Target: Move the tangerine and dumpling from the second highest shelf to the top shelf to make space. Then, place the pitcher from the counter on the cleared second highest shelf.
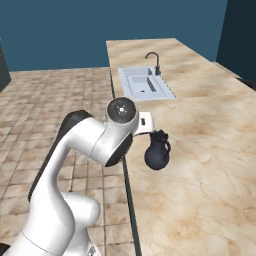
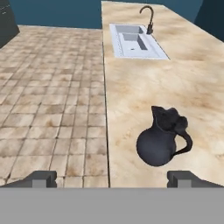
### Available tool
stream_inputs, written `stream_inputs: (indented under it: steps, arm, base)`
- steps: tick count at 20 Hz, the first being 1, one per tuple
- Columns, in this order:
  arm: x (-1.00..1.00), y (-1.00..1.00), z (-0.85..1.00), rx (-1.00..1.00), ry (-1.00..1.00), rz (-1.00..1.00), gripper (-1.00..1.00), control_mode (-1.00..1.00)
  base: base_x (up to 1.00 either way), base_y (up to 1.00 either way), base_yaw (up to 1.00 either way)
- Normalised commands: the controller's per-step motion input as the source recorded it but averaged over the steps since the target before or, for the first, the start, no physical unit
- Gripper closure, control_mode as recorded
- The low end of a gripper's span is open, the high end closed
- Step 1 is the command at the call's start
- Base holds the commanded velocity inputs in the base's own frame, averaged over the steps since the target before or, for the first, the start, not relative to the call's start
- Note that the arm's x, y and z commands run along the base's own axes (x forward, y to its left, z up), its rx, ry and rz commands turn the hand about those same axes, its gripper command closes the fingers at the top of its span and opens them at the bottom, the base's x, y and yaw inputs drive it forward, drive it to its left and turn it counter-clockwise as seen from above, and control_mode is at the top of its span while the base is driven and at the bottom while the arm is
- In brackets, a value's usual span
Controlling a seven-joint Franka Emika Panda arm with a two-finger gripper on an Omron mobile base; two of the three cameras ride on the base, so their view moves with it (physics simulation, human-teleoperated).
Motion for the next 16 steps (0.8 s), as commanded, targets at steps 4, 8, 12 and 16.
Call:
stream_inputs:
  steps: [4,8,12,16]
  arm:
    - [0.01,-0.58,-0.18,-0.19,0.09,0.17,-1.00,-1.00]
    - [0.07,-0.53,-0.30,-0.20,0.15,0.15,-1.00,-1.00]
    - [0.22,-0.45,-0.28,-0.11,0.17,0.03,-1.00,-1.00]
    - [0.26,-0.36,-0.30,0.00,0.01,0.00,-1.00,-1.00]
  base:
    - [0.00,0.00,0.00]
    - [0.00,0.00,0.00]
    - [0.00,0.00,0.00]
    - [0.00,0.00,0.00]
